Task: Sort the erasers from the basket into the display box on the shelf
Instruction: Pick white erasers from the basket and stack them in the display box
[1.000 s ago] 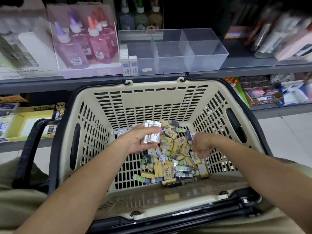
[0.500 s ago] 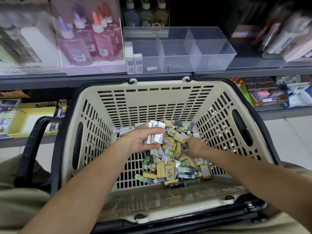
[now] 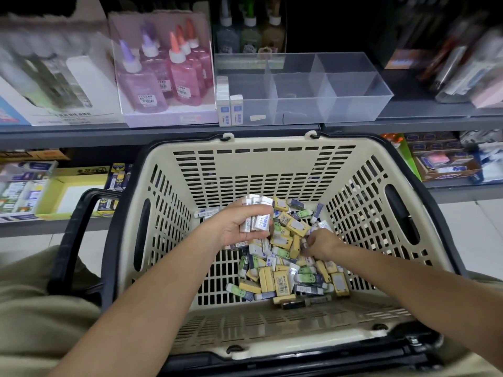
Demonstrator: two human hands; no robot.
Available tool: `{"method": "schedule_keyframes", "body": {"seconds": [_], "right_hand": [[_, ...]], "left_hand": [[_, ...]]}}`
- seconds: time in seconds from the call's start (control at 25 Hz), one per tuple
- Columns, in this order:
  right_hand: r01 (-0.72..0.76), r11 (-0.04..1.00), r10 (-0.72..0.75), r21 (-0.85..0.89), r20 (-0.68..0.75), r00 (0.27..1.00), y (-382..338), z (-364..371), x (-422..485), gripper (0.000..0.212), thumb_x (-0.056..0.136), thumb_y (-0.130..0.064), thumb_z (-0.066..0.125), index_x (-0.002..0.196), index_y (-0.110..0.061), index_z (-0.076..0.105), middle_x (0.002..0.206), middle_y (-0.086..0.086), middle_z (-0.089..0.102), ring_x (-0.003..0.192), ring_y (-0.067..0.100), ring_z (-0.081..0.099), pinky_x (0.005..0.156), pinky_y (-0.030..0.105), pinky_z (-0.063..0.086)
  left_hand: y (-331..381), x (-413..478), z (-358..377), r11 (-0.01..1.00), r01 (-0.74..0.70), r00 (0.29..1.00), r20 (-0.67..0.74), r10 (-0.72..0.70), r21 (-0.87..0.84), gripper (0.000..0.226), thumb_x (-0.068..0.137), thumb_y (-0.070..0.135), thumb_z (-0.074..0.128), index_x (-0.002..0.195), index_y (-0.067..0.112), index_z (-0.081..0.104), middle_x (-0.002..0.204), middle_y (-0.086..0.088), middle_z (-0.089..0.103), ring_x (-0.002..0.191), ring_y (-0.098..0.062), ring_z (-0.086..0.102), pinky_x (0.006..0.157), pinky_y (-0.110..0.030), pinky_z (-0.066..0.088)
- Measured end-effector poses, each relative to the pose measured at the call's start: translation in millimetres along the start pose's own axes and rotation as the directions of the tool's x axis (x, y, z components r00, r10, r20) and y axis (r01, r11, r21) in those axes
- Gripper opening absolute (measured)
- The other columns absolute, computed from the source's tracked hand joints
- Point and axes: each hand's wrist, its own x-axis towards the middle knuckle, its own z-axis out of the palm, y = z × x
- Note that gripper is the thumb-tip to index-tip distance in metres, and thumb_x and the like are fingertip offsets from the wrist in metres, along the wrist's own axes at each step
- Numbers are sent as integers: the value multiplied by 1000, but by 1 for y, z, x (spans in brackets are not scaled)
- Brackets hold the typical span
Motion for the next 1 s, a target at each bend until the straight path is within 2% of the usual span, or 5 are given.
{"method": "schedule_keyframes", "body": {"seconds": [0.2,0.44,0.64,0.8,1.0], "right_hand": [[15,978,-47,210,148,988,-7,-47,-23,12,90,-9,58,99,-5,63,75,9,64,46,8,51,42,16,37],[203,610,-381,766,58,923,-33,-85,-59,7,87,-3,58,88,-9,60,72,3,72,61,8,66,46,14,43],[296,440,-479,848,-57,876,-57,-105,-70,7,90,-6,55,92,-3,61,81,14,72,61,13,68,40,14,43],[451,420,-493,787,-219,842,-82,-124,-73,11,91,-4,53,87,-10,61,79,10,73,62,12,69,43,14,46],[749,403,-435,526,-610,662,-128,-177,-63,17,89,-4,55,80,-18,58,75,5,72,64,7,69,54,18,54]], "left_hand": [[25,-6,7,993,-93,995,-38,96,67,40,69,9,79,101,15,58,74,-2,73,69,-15,70,57,-28,56],[56,-30,4,968,-215,974,-51,223,126,31,69,7,78,91,20,60,82,-3,70,77,-17,68,57,-29,56],[82,-59,-6,918,-343,931,-56,360,201,35,68,7,79,94,19,60,74,2,72,71,-13,68,55,-28,54],[104,-79,-18,850,-429,881,-66,469,305,34,70,6,77,95,18,58,71,1,71,63,-12,67,55,-29,54],[118,-82,-46,752,-610,715,-235,659,251,35,71,10,78,98,18,57,85,-6,70,75,-20,68,68,-35,56]]}}
